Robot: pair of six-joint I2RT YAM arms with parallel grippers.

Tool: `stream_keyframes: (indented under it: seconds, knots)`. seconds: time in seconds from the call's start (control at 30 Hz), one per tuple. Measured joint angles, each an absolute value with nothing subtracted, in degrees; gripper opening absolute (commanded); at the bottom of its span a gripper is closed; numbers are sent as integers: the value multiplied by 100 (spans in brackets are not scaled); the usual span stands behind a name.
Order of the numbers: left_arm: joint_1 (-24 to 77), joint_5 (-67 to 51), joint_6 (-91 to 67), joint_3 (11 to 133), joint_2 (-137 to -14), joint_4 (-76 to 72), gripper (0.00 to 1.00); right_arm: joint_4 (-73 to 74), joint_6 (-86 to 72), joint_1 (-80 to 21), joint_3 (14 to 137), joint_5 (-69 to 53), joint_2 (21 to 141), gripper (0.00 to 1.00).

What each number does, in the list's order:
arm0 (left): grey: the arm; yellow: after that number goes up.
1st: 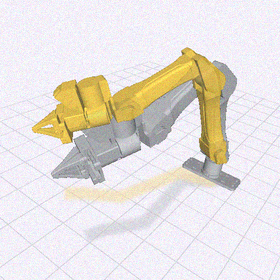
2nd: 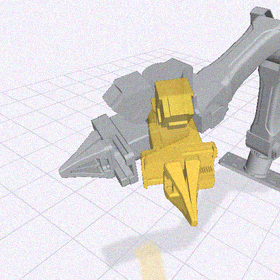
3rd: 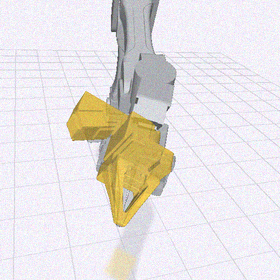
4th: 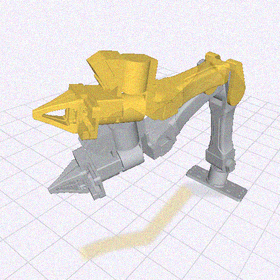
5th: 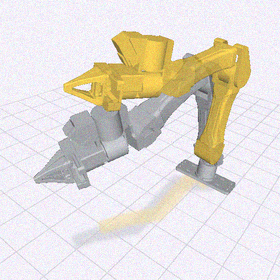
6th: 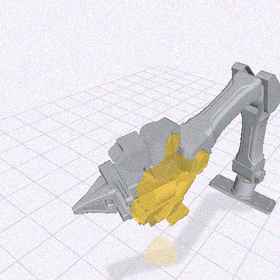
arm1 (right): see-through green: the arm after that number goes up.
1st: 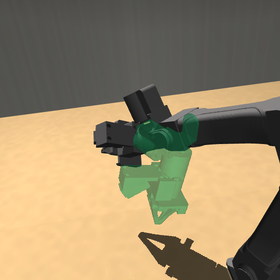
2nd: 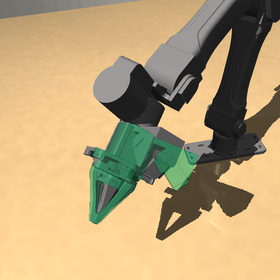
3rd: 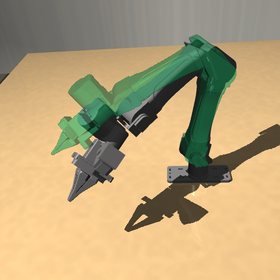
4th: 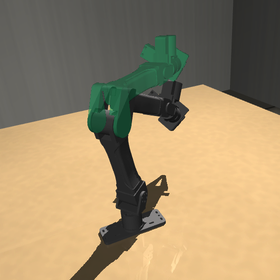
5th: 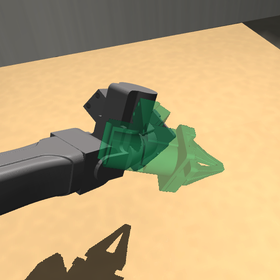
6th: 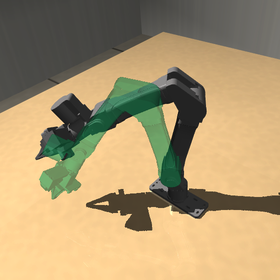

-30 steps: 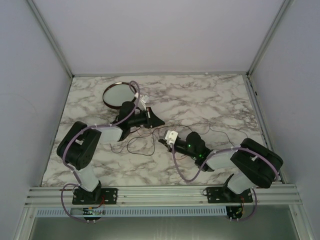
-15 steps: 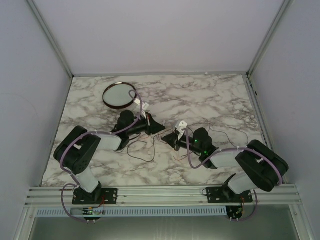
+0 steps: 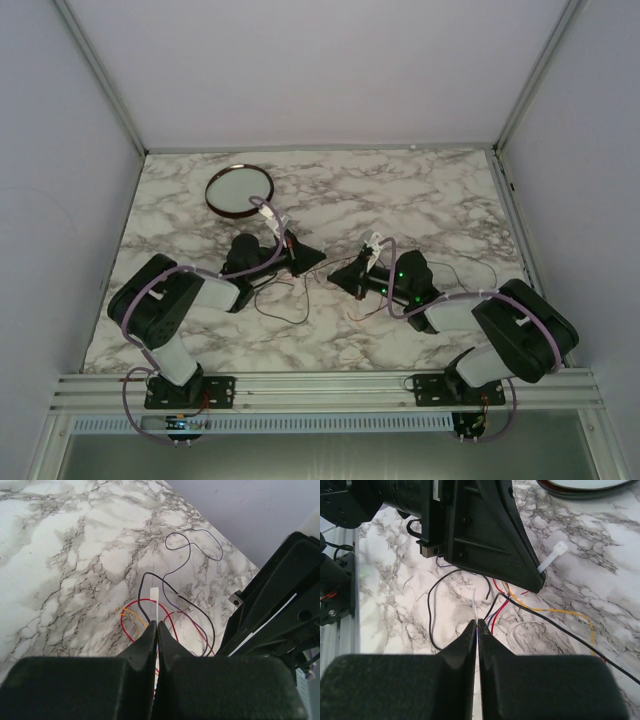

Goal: Zip-tie the wires
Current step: Tie the cable at the center of the board.

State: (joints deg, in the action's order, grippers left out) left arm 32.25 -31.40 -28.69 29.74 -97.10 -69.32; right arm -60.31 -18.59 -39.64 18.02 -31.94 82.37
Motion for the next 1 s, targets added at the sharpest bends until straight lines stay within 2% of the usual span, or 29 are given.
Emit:
stream_keyframes:
  seconds: [0.33,1.0]
  knots:
    - [3273,-3100,-2180,2873,-9548,-7059,0,-5636,-2112,-3745,2117,-3852,8337,0]
    - [3273,-3426,-2606,2934,-9559,-7332,0,-4034,-1896,-3524,2884,-3673,8549,0]
